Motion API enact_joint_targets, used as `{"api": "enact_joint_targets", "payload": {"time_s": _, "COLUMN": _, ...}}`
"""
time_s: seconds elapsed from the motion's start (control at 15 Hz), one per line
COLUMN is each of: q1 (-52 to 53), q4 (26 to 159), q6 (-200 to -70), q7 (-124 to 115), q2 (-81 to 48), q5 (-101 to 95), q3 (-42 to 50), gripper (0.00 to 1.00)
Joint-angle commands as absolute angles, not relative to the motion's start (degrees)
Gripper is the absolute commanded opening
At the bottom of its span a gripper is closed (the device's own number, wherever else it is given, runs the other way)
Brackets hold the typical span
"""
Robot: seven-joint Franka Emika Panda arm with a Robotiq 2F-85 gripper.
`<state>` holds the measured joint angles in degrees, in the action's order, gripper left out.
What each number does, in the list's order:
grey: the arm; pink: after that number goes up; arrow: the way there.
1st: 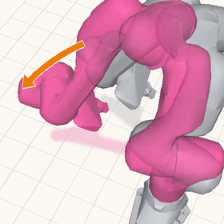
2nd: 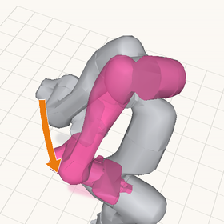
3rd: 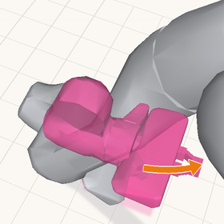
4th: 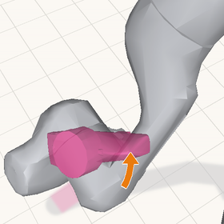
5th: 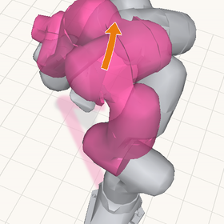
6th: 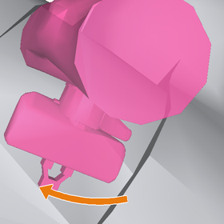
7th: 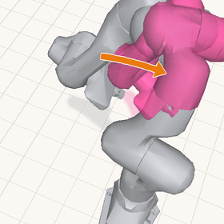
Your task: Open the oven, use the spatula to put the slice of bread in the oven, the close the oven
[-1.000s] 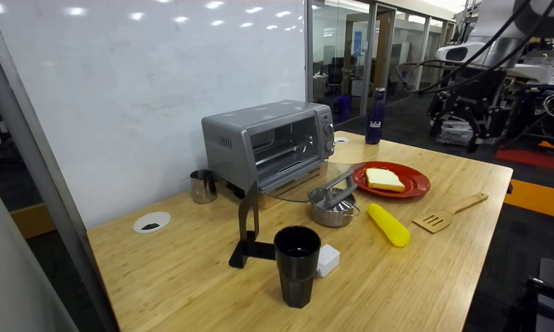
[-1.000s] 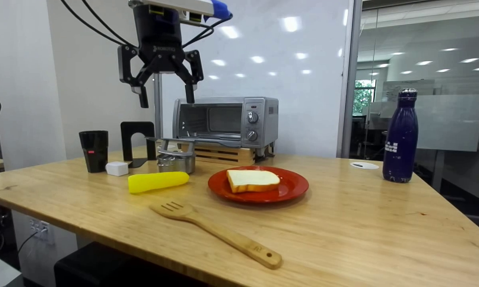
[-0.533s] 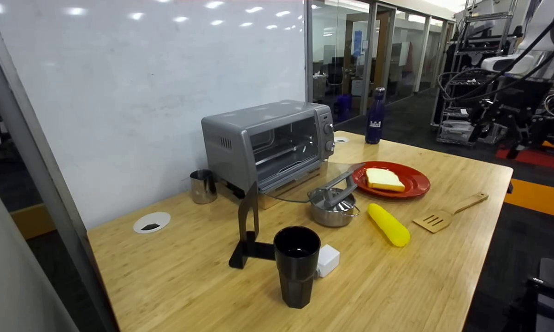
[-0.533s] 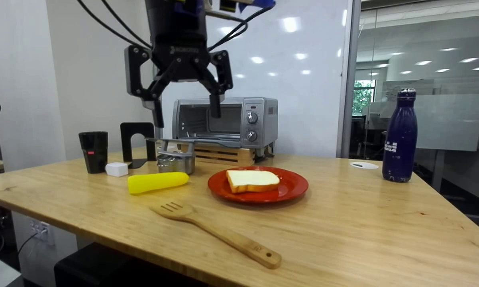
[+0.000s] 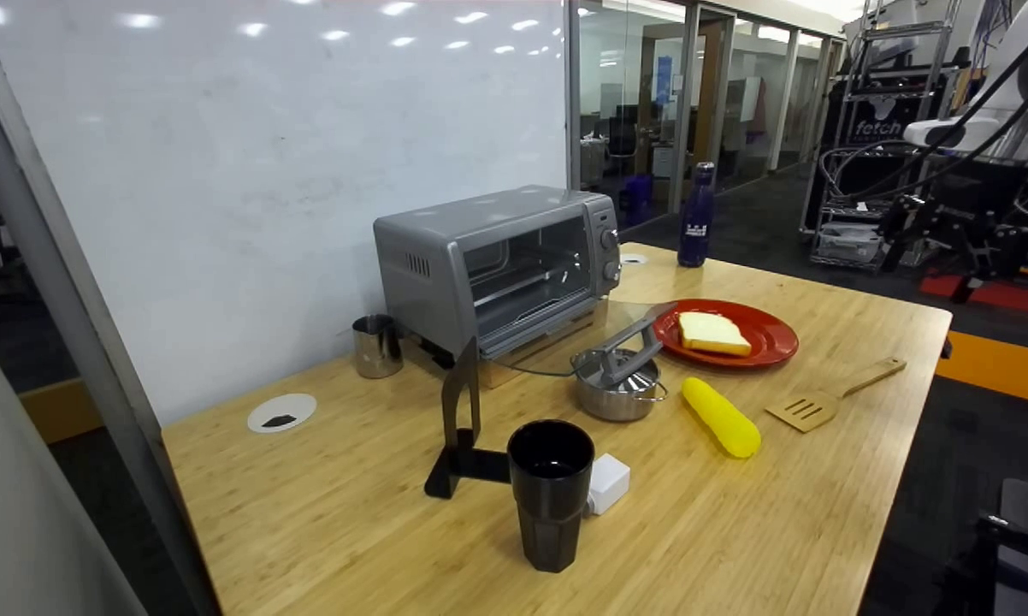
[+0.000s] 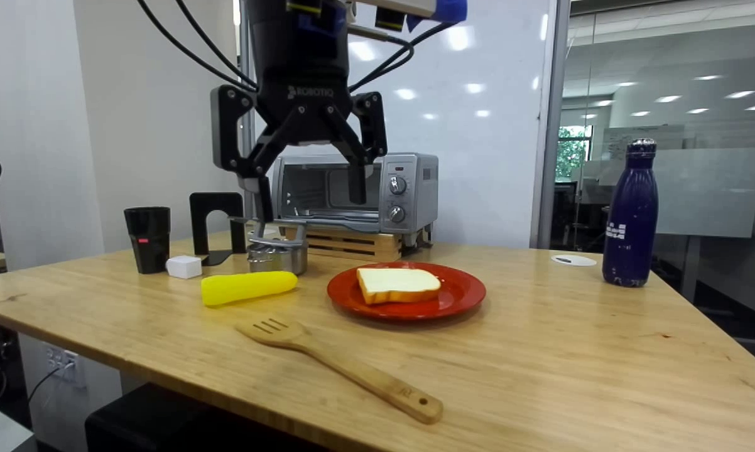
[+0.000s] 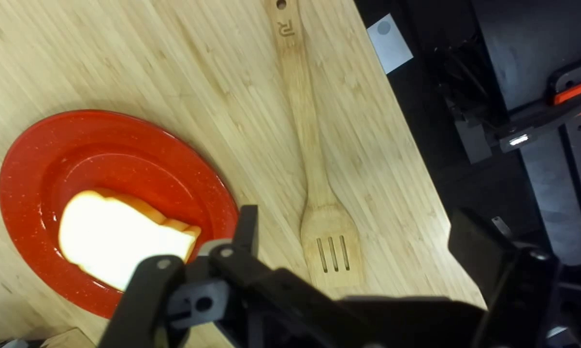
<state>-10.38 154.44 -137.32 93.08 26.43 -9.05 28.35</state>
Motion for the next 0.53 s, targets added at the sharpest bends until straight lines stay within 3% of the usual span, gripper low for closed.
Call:
{"api": "enact_joint_targets", "payload": {"time_s": 0.0, "q1": -11.9, "q4": 154.4, "q6": -137.3, "q7": 93.8, "q2": 26.2, "q5": -8.0, "q3": 26.8, "gripper": 1.0}}
{"api": "enact_joint_targets", "payload": {"time_s": 0.47, "q1": -10.7, "q4": 153.0, "q6": -140.6, "q7": 100.6, "q2": 16.0, "q5": -5.6, "q3": 29.3, "gripper": 1.0}}
